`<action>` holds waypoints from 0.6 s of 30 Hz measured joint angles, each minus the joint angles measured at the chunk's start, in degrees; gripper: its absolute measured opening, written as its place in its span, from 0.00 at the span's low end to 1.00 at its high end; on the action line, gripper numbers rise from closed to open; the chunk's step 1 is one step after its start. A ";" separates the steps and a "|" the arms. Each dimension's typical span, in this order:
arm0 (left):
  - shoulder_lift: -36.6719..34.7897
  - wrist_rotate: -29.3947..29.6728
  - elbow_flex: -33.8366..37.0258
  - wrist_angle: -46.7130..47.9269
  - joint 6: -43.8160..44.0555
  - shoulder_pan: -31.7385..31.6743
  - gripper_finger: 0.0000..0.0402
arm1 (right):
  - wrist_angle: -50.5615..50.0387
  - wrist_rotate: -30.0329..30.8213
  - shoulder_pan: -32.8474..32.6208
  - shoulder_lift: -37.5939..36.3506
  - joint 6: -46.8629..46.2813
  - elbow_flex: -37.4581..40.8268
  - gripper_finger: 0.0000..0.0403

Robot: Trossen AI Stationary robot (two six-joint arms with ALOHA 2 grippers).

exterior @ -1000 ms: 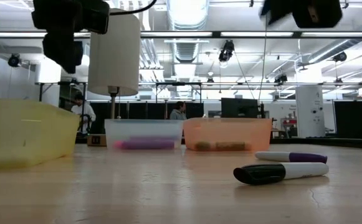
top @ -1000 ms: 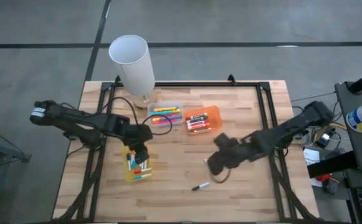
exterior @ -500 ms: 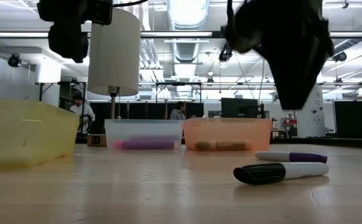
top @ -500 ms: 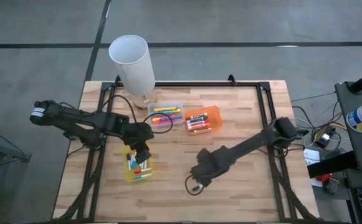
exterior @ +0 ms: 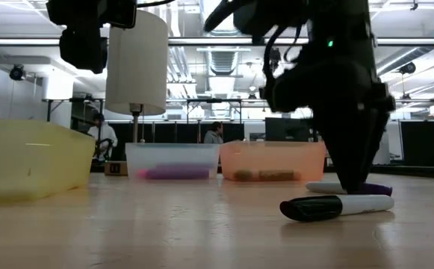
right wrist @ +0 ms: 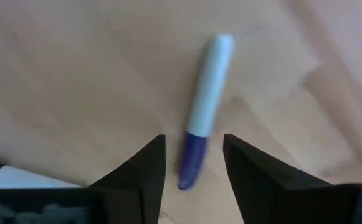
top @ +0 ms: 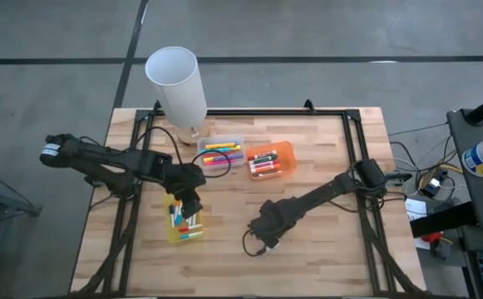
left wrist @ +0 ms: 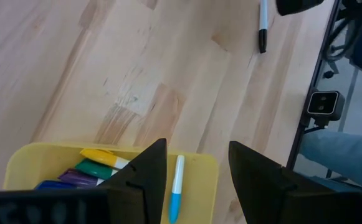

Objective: Pick & Place Markers
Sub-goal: Put the purple pen into the yellow bin

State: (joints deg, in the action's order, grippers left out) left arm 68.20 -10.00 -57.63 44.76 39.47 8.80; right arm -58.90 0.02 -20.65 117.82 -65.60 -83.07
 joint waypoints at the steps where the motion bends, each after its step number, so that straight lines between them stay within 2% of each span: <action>1: 0.00 0.00 0.00 -0.04 -0.01 0.00 0.41 | 1.49 -1.09 0.22 0.00 0.81 0.93 0.37; 4: 0.00 -0.02 -0.02 -0.31 -0.01 0.00 0.41 | 5.54 -3.24 0.66 -0.49 1.63 3.52 0.30; 10: 0.00 -0.01 -0.02 -0.29 -0.30 0.00 0.41 | 7.45 -3.59 0.61 -1.22 3.03 5.07 0.08; 18: 0.00 -0.02 -0.01 -0.77 -0.63 -0.04 0.41 | 6.97 -1.22 0.57 -3.07 3.79 3.40 0.08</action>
State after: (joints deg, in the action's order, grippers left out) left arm 68.20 -10.02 -57.63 43.99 38.84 8.75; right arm -51.93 -1.21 -20.08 114.75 -61.81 -79.67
